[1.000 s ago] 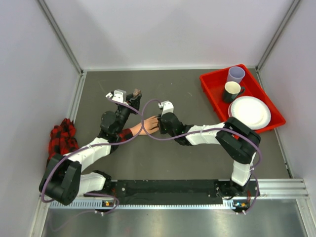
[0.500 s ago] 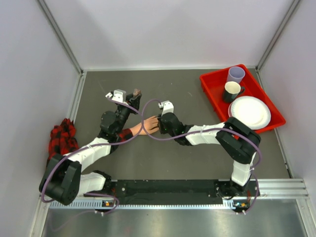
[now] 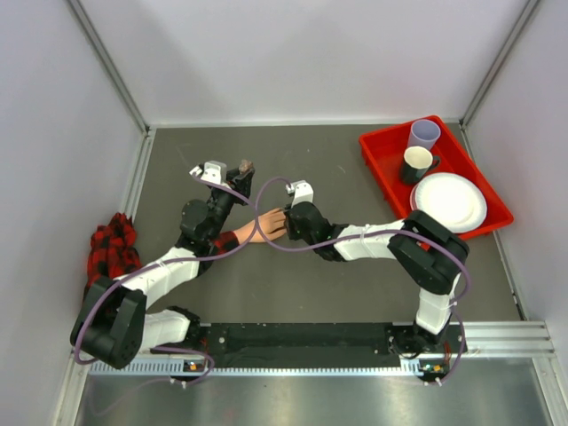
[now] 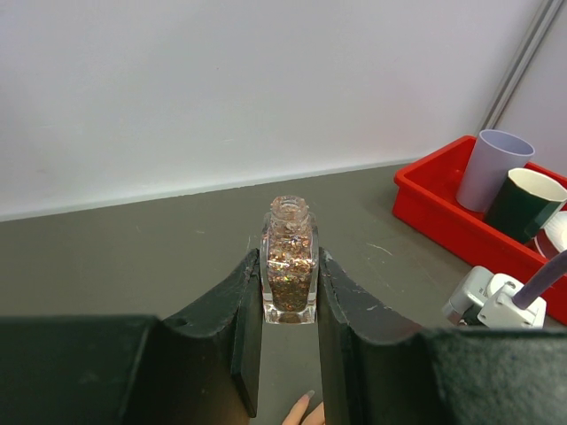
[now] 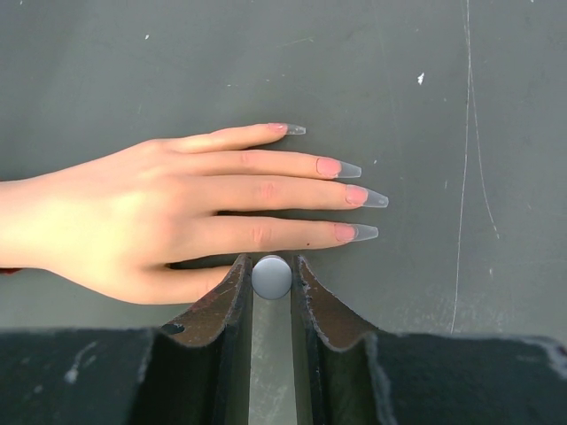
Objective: Paint the nails
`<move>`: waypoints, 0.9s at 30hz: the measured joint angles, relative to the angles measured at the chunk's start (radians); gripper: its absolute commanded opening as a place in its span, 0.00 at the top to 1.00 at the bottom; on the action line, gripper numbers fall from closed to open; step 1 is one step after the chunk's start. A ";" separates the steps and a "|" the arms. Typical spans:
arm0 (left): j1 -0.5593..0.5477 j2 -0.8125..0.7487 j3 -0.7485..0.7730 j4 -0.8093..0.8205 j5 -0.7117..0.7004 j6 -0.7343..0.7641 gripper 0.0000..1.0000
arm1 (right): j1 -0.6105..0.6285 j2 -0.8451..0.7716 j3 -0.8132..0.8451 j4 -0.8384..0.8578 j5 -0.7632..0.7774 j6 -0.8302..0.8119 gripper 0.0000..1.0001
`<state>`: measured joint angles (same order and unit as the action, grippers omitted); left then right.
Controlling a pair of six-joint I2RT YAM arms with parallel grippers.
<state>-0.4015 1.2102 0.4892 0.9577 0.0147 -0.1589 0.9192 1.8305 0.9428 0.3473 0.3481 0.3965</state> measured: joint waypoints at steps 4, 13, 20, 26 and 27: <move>0.000 0.000 0.000 0.000 0.000 0.000 1.00 | -0.001 0.000 0.000 0.000 0.000 0.000 1.00; 0.000 0.000 0.000 0.000 0.000 0.000 1.00 | -0.002 0.000 0.000 0.000 0.000 0.000 1.00; 0.000 0.000 0.000 0.000 0.000 0.000 1.00 | -0.002 0.000 0.000 0.000 0.006 0.001 1.00; 0.000 0.000 0.000 0.000 0.000 0.000 1.00 | -0.002 0.000 0.000 0.000 0.014 0.007 1.00; 0.000 0.000 0.000 0.000 0.000 0.000 1.00 | -0.003 0.000 0.000 0.000 0.015 0.008 1.00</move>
<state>-0.4015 1.2102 0.4892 0.9577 0.0151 -0.1589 0.9157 1.8305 0.9424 0.3470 0.3634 0.4042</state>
